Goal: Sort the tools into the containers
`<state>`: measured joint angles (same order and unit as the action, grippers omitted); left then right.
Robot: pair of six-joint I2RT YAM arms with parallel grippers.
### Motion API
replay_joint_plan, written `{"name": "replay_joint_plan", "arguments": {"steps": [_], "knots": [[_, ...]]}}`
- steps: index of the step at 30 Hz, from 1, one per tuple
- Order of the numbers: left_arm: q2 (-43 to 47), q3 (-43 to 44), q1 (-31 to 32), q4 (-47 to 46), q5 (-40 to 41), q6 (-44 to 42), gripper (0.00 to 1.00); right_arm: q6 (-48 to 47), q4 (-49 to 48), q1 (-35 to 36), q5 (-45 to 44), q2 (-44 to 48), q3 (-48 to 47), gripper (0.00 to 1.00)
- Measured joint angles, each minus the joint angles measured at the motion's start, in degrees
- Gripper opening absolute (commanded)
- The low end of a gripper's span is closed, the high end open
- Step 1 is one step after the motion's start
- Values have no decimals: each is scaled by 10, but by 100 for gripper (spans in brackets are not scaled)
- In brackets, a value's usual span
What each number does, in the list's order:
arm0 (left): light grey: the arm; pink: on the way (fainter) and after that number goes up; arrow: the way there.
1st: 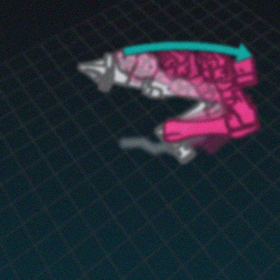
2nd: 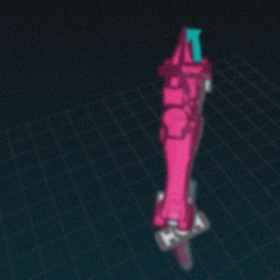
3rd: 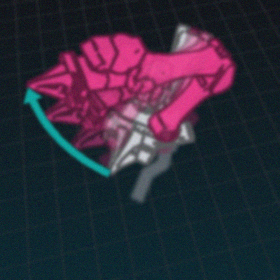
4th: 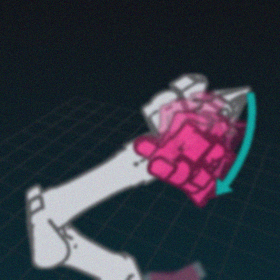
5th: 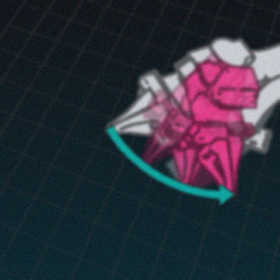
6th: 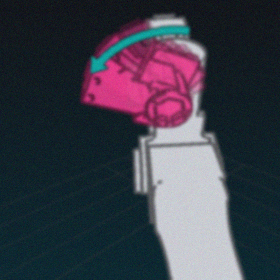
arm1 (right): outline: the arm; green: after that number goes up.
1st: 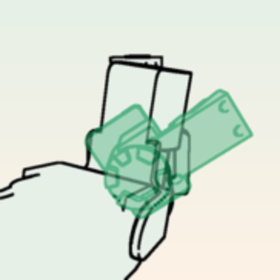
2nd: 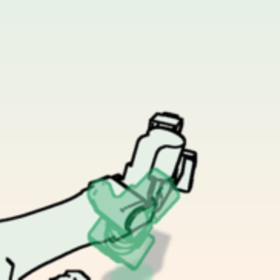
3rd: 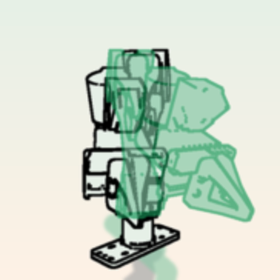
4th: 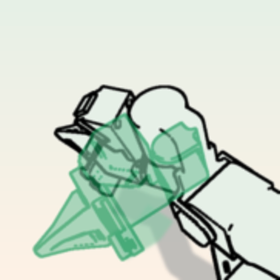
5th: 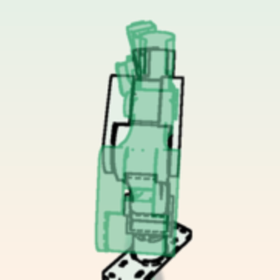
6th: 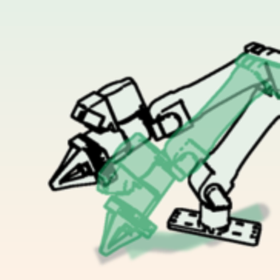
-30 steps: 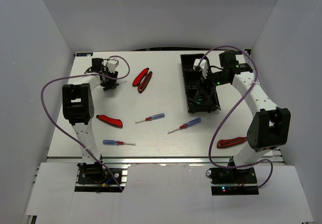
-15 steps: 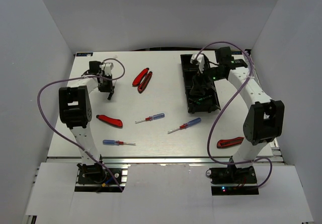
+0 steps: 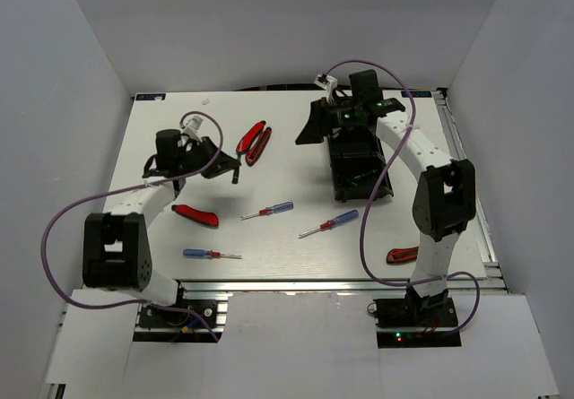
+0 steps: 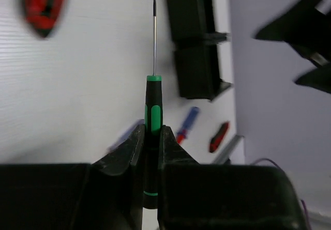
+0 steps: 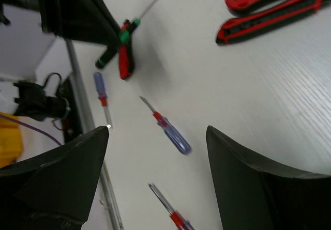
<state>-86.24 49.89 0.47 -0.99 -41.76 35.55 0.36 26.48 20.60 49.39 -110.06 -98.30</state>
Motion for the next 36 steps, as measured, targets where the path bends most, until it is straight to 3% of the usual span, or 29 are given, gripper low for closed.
{"name": "replay_joint_plan", "arguments": {"steps": [8,12,19,27,30,31,34,35,36], "knots": [[47,1,154,-123,-6,103,0,225,-179,27,51,-9,10,78],[47,17,177,-147,11,118,0,312,-261,30,63,-9,41,77],[47,24,184,-162,27,128,0,388,-319,32,67,-9,92,71],[35,35,185,-168,29,134,0,454,-396,51,79,-9,112,47],[30,35,185,-170,29,135,0,474,-425,59,82,-9,120,33],[30,35,185,-171,28,135,0,479,-432,61,83,-9,123,24],[30,35,185,-172,26,133,11,499,-444,64,87,-9,130,12],[29,35,185,-175,25,133,27,504,-445,64,89,-9,130,5],[29,35,185,-175,25,132,35,506,-447,64,91,-9,131,2]]}}
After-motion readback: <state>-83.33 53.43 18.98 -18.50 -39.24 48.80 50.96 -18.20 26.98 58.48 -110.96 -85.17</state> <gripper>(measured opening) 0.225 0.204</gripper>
